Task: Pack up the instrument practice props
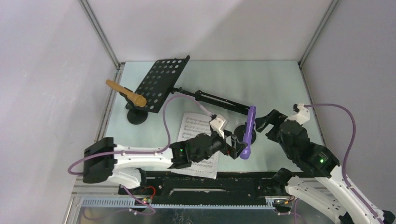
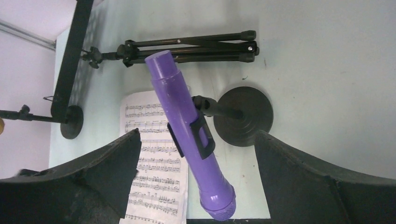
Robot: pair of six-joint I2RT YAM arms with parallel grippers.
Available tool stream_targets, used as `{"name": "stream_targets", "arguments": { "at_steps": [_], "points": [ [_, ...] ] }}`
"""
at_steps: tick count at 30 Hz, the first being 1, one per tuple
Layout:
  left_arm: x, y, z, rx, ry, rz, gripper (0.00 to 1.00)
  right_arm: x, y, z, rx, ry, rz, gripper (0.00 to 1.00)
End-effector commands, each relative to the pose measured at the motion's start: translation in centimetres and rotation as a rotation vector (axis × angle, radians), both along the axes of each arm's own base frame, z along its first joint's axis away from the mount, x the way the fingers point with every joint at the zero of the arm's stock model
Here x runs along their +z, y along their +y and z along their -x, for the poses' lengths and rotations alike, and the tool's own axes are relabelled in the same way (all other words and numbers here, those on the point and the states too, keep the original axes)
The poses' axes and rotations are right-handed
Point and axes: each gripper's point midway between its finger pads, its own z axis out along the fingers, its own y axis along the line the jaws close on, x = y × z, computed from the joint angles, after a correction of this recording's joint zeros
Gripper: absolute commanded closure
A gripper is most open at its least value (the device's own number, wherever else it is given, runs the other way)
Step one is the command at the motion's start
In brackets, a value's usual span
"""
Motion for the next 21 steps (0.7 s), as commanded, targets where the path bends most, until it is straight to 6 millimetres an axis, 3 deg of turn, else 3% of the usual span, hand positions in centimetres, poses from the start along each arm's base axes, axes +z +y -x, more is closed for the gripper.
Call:
{"name": "stream_targets", "arguments": {
  "at_steps": [1,5,10,14,21],
  "points": [
    [-0.2,-2.8,0.8,0.001,0.069,0.04,0.0,0.2,-0.7,0.2,-0.012,0.014,0.014,0.03],
    [-2.9,-5.2,2.0,-0.02,0.1,-0.014,0.0,0.2,-1.0,0.4,-0.016,0.013,0.012,0.03],
    [-5.8,-6.1,1.0,0.065,0.113,-0.057,0.0,0.6,-1.4,0.8,-0.021,-0.001,-0.004,0.04],
    [-6.4,-6.4,-0.3,0.131,0.094,-0.044,0.02,0.5,-1.7,1.0,-0.021,-0.001,-0.002,0.04],
    [-7.0,-8.9,-0.2,0.104,0.106,-0.026,0.22,0.3,-2.1,1.4,-0.029,0.005,0.003,0.04]
  ]
}}
